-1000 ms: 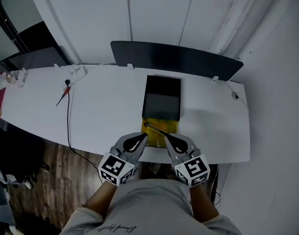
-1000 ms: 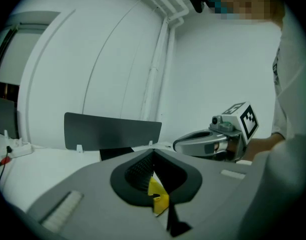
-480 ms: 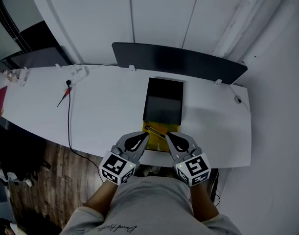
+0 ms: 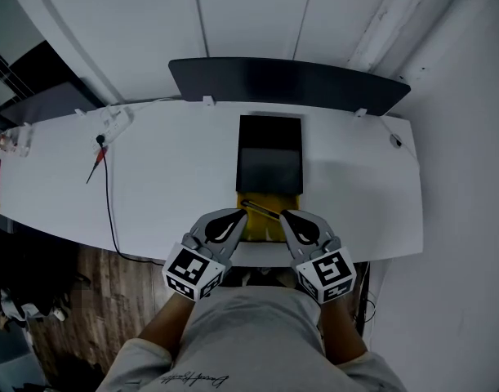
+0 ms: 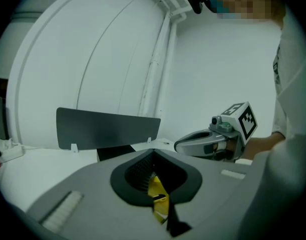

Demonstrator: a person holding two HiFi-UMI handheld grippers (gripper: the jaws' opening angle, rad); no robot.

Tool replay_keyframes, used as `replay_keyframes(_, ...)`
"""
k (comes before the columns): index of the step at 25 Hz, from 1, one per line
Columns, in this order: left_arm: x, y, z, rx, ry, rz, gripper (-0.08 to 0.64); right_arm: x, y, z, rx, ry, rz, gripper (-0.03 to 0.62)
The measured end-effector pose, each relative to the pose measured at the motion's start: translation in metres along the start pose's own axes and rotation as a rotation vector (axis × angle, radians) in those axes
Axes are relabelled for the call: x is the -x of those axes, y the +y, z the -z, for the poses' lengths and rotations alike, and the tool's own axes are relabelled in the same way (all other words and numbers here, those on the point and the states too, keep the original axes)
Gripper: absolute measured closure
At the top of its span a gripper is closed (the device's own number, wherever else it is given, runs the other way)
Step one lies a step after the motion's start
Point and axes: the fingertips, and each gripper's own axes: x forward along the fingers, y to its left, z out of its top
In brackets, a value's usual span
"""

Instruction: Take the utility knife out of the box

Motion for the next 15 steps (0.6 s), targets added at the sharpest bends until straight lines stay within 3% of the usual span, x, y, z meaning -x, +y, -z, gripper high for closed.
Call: replay_keyframes(15,-0.02,0.018,0.036,0.032,0.075,0.035,0.558,-0.025,-0.025,0.023,-0.002,0.091,0.026,0.577)
